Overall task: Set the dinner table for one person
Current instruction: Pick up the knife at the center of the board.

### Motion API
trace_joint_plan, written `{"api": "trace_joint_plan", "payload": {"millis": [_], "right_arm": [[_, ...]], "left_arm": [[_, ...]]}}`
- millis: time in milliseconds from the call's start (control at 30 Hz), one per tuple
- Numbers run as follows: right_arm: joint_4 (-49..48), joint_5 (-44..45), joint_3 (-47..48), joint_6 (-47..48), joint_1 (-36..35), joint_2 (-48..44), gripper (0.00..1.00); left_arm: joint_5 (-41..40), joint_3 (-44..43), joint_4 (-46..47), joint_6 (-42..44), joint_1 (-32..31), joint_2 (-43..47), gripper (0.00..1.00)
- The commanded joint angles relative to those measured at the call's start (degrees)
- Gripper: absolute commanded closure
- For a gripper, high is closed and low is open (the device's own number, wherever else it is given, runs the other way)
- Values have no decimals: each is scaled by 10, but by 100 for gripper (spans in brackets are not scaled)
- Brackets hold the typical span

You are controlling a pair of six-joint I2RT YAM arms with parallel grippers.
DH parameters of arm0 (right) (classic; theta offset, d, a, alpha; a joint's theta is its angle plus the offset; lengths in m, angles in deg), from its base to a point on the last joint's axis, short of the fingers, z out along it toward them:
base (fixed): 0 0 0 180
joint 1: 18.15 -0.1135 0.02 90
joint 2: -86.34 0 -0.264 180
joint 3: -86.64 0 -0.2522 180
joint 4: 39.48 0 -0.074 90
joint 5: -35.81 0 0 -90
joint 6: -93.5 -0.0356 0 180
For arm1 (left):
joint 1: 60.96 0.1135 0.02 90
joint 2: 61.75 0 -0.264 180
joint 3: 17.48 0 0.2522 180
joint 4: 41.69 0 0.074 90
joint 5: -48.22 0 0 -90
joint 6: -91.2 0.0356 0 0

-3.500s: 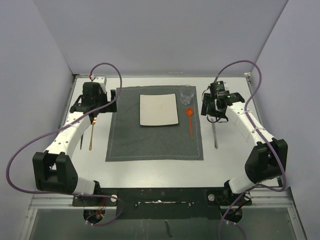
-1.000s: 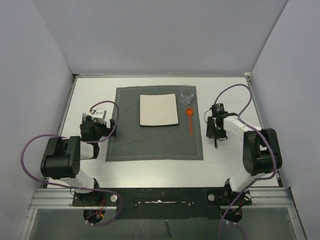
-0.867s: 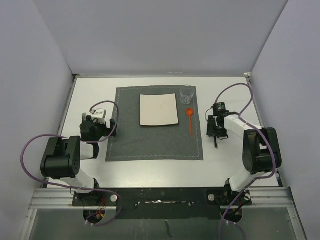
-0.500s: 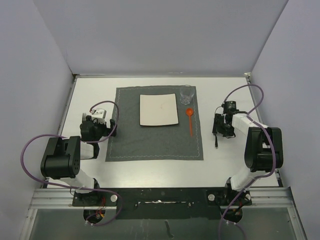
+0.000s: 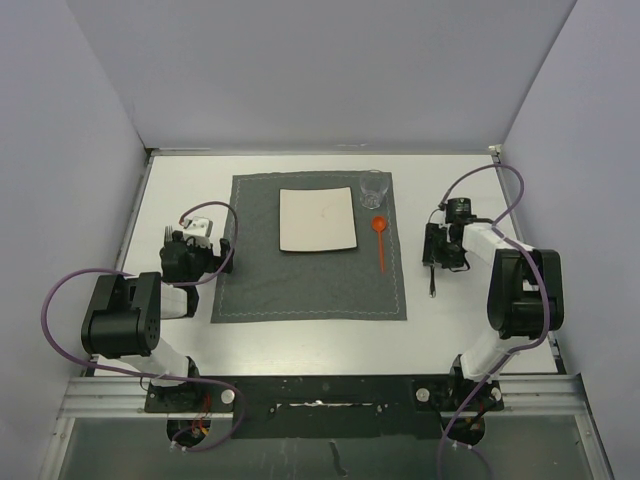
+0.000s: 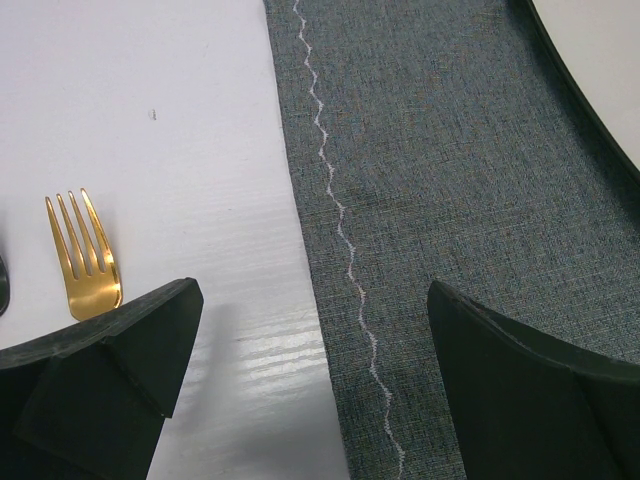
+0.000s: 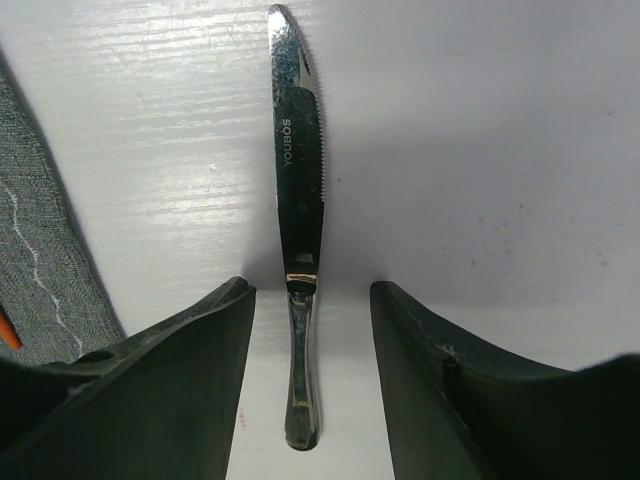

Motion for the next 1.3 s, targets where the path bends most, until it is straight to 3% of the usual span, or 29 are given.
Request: {"api": "trace_joint_plan", "payload": {"millis": [0,1267], "right_arm": [[1,-9,6,2,-15,20,50],[67,45,-13,-62,-52,4,59]], "left_arm": [[13,-3,39,2,4,-8,2],[10,-2,39,3,2,-8,2]]}}
